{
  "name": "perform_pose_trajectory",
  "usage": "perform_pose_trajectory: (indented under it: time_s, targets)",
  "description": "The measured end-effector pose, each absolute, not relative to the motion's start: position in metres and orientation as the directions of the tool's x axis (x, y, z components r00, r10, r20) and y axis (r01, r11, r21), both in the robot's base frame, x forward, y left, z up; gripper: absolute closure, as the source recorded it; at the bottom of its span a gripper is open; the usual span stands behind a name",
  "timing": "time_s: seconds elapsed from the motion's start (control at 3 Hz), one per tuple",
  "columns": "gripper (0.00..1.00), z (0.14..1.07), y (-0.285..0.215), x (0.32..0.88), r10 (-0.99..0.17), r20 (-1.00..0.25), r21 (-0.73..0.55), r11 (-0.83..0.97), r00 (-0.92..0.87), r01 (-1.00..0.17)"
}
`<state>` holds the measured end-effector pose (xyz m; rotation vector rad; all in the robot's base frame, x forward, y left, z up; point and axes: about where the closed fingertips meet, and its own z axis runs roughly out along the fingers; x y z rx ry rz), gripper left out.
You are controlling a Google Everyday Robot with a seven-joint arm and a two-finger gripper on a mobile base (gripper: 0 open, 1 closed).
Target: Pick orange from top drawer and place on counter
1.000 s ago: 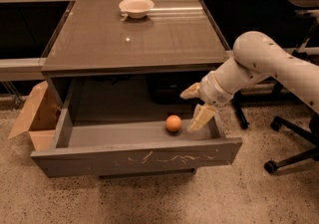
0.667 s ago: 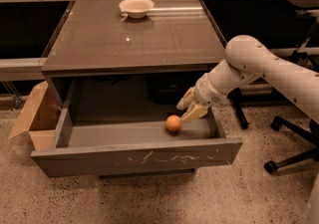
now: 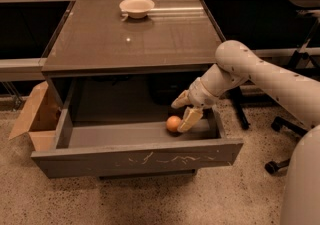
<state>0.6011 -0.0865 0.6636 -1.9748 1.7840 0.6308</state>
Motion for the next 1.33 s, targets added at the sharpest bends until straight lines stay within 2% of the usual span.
perform_pose_trajectory:
  time_s: [0.67, 1.33]
  targets:
    - [0.37, 0.638, -0.074, 0.601, -0.802, -0.593, 0.055, -0.131, 0.073, -0.99]
    - [0.82, 0.625, -0.074, 0.6, -0.791, -0.608, 0.077, -0.132, 0.058, -0.988]
